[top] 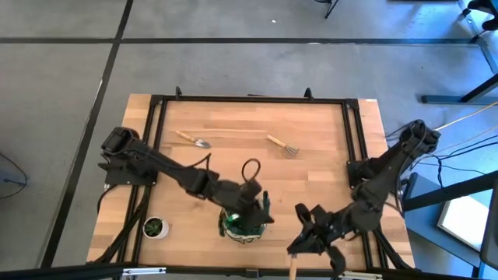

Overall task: Pick & Place Garden tools in Gardening bag
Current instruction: Put the right brown trowel into the gardening bag

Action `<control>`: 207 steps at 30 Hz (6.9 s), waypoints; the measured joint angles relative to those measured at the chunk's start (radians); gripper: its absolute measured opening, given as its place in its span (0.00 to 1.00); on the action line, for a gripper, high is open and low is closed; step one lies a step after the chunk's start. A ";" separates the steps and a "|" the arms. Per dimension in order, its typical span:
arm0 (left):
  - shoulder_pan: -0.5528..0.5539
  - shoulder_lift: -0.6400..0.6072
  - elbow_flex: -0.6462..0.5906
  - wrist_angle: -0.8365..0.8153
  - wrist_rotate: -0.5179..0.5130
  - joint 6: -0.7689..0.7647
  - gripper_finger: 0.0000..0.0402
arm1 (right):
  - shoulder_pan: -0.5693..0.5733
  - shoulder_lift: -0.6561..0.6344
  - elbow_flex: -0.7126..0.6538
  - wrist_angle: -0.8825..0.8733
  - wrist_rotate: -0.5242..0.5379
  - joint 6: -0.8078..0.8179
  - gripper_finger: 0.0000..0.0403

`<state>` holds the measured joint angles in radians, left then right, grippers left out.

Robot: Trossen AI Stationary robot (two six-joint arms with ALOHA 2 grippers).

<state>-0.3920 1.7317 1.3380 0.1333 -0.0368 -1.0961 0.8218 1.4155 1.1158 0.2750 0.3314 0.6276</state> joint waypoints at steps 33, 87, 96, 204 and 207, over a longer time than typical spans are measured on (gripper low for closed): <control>-0.171 0.005 0.408 -1.000 -0.264 0.268 0.00 | -0.083 0.111 0.071 -0.142 -0.018 -0.056 0.00; -0.148 0.213 0.469 -0.829 -0.194 0.449 0.49 | 0.000 0.110 0.071 -0.145 -0.020 -0.023 0.00; -0.150 0.333 0.468 -0.839 -0.076 0.472 0.48 | 0.012 0.110 0.071 -0.147 -0.019 -0.013 0.00; -0.154 0.373 0.545 -0.871 -0.215 0.148 0.00 | -0.008 0.258 0.018 -0.012 0.571 -0.345 0.00; -0.157 0.373 0.545 -0.871 -0.218 0.147 0.00 | 0.007 0.259 -0.038 0.078 0.594 -0.324 0.00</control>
<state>-0.5491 2.1052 1.8833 -0.7372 -0.2551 -0.9489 0.8284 1.6746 1.0773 0.3531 0.9252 0.3036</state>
